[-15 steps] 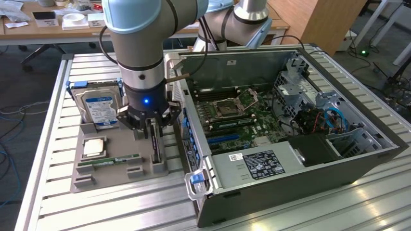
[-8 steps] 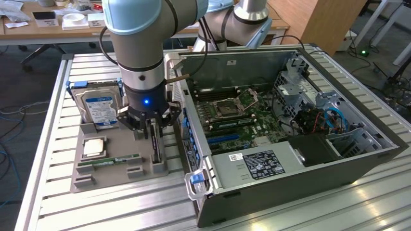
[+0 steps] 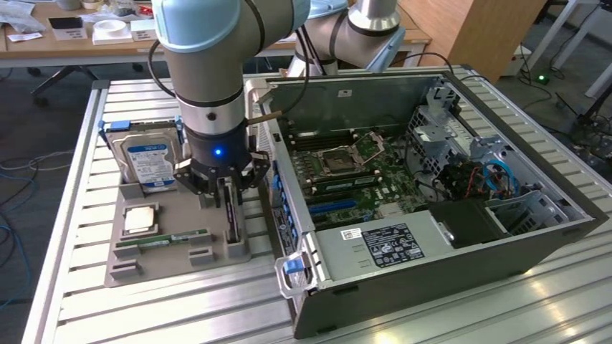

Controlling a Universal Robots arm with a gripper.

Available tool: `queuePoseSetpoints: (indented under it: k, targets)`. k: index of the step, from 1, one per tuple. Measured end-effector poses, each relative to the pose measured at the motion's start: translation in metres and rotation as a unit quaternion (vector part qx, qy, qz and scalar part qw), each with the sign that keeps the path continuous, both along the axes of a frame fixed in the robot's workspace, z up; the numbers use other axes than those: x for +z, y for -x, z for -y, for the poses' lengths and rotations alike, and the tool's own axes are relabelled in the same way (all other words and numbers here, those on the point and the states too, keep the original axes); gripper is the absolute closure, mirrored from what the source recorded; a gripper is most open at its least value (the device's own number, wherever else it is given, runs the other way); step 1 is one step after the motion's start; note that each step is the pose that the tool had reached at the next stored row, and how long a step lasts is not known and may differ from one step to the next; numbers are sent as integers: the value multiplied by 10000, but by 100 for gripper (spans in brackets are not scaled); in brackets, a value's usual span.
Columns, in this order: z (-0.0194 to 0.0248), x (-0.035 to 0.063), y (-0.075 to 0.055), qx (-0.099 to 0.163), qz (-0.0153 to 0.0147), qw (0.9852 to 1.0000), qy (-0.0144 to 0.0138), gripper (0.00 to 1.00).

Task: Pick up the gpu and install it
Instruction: 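Pick up the gpu and move the gpu toward the slot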

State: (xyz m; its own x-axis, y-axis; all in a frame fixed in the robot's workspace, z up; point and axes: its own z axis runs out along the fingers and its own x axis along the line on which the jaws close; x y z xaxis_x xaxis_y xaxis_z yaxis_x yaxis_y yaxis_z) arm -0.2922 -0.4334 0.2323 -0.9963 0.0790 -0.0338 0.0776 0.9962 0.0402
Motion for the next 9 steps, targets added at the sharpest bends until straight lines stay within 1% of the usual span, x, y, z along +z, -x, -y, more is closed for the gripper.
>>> queuePoseSetpoints:
  k: [9]
  targets:
    - [0,-7,-6,0,0,10000,0,58]
